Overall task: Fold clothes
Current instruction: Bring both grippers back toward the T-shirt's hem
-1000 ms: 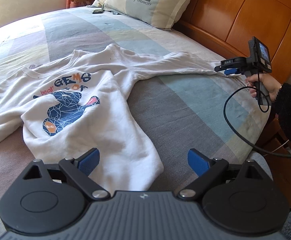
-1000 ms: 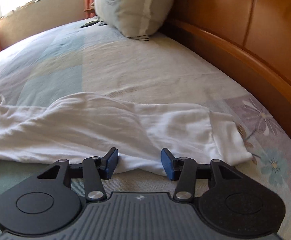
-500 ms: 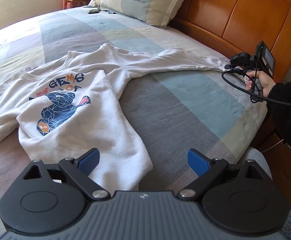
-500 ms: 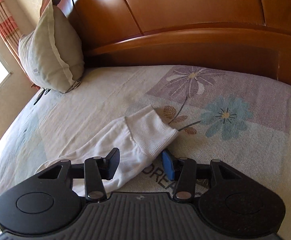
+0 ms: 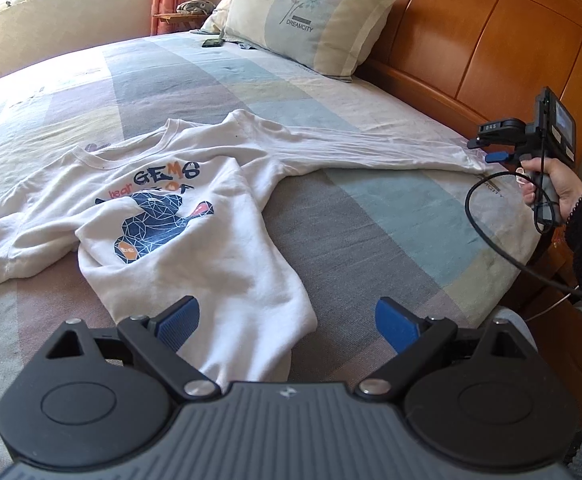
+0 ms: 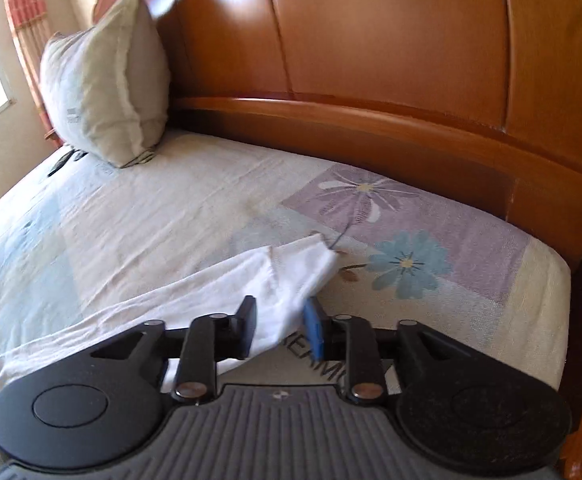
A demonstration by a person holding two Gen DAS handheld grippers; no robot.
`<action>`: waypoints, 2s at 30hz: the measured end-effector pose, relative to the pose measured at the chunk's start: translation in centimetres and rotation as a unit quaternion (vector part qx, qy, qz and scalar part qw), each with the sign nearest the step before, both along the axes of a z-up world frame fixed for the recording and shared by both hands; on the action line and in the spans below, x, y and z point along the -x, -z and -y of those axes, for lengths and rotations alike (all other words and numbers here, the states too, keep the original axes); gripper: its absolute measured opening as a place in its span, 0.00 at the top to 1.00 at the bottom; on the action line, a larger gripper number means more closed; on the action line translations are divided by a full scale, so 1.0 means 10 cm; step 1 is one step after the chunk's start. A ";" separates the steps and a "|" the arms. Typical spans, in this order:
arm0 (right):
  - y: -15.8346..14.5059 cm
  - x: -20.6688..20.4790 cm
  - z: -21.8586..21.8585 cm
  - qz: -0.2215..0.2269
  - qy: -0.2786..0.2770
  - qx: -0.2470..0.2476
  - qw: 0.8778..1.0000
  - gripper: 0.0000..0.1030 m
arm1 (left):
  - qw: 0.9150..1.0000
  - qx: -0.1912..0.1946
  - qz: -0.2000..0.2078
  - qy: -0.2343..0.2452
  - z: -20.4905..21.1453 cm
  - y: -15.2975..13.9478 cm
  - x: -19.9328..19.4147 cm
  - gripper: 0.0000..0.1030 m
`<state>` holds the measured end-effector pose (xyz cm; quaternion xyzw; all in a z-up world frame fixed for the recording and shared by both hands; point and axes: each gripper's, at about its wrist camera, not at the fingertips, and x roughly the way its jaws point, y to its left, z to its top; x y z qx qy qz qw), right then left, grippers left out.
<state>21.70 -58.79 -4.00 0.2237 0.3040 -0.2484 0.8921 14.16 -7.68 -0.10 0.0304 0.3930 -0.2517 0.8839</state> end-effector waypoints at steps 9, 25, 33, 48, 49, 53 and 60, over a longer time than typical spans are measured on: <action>-0.18 0.24 -1.65 -0.004 -0.290 0.011 0.957 0.20 | 0.999 0.016 0.015 -0.046 -0.29 -0.10 0.35 0.08; 0.38 0.92 -3.61 -0.095 -0.436 0.097 0.889 0.04 | 0.996 0.006 0.044 -0.072 -0.60 -0.10 0.60 0.08; 0.48 1.01 -3.59 -0.075 -0.419 0.096 0.900 0.00 | 0.997 -0.002 0.070 0.020 -0.32 -0.18 0.37 0.08; 0.55 1.23 -3.64 -0.016 -0.376 0.121 0.919 0.00 | 0.993 0.067 0.052 0.077 -0.62 0.10 -0.10 0.04; 0.53 1.24 -3.66 -0.020 -0.368 0.120 0.922 0.00 | 0.994 0.075 0.046 0.070 -0.71 0.10 -0.12 0.04; 0.32 1.35 -3.76 0.018 -0.382 0.105 0.918 0.00 | 0.995 0.094 0.037 0.025 -1.05 0.11 -0.17 0.04; 0.12 1.52 -4.31 0.063 -0.480 0.148 0.862 0.00 | 0.991 0.130 0.032 -0.007 -1.37 0.09 -0.19 0.04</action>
